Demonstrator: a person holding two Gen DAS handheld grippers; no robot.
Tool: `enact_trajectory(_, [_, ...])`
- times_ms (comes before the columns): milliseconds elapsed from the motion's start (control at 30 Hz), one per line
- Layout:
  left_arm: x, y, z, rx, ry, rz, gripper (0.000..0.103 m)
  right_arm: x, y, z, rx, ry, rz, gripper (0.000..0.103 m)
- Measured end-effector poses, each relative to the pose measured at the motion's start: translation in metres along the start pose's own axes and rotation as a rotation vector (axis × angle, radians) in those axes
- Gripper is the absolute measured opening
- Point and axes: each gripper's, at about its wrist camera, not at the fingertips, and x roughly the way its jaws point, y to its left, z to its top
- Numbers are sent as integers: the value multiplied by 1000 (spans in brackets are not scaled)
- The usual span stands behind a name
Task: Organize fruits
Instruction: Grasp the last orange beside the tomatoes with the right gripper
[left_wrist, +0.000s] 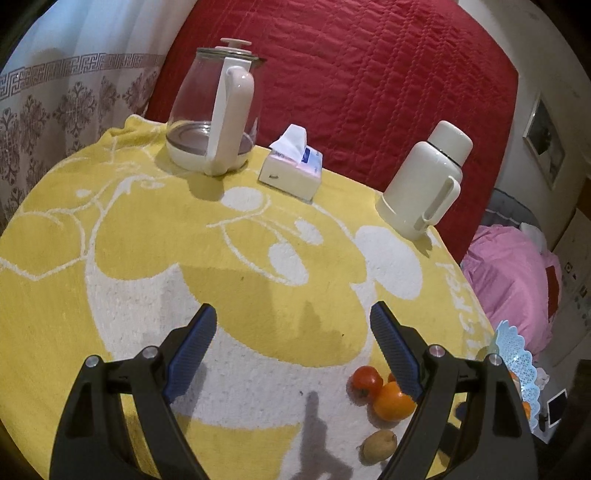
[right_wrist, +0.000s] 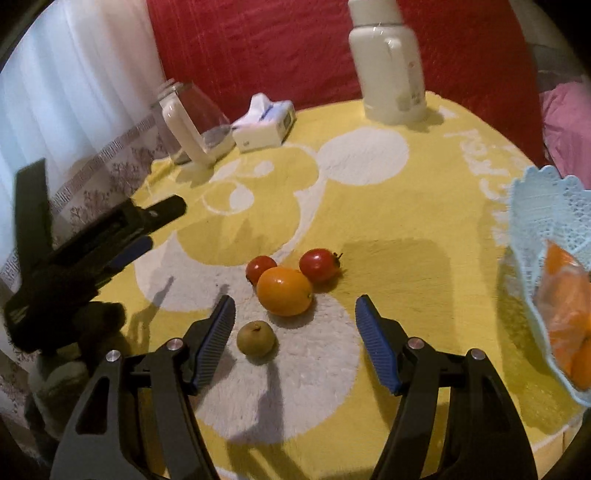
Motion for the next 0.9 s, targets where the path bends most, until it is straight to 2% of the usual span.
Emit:
enact_trajectory(167, [-3, 5, 1, -22, -11, 6, 85, 18, 9, 5, -31, 19, -2, 67])
enact_trajectory(367, [-2, 7, 0, -33, -5, 18, 85, 40, 13, 11, -49, 50, -15, 55])
enact_trajectory(600, [-1, 9, 0, -42, -1, 20, 85, 60, 13, 12, -48, 85, -39, 48])
enact_trajectory(733, [0, 9, -1, -40, 2, 17, 85, 61, 13, 12, -52, 85, -44, 44])
enact_trajectory(900, [2, 9, -2, -39, 8, 16, 85, 53, 10, 8, -45, 86, -39, 44])
